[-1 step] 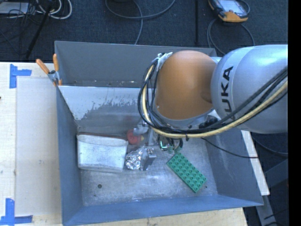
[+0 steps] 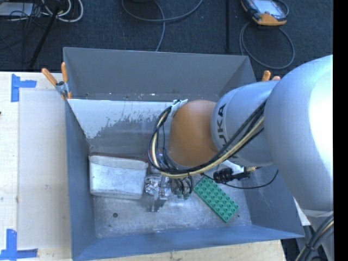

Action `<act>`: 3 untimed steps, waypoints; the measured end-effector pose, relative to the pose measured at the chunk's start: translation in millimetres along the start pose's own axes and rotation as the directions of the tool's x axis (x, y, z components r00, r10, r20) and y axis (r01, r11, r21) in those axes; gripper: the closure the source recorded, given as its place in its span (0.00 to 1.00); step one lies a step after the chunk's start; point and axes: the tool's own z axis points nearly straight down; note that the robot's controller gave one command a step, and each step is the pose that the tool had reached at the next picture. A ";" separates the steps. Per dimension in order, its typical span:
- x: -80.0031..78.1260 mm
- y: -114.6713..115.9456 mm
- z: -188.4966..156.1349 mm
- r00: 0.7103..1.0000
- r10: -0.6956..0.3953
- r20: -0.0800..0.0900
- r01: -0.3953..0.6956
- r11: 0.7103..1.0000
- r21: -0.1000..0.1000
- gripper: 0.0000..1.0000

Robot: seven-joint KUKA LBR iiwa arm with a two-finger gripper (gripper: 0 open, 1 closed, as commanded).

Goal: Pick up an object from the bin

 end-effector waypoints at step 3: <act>-5.7 10.0 -235.7 1.000 0.025 -0.001 -0.025 1.000 0.001 1.00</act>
Offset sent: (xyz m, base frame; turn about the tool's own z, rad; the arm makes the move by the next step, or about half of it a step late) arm 0.0000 0.0000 0.0000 0.0000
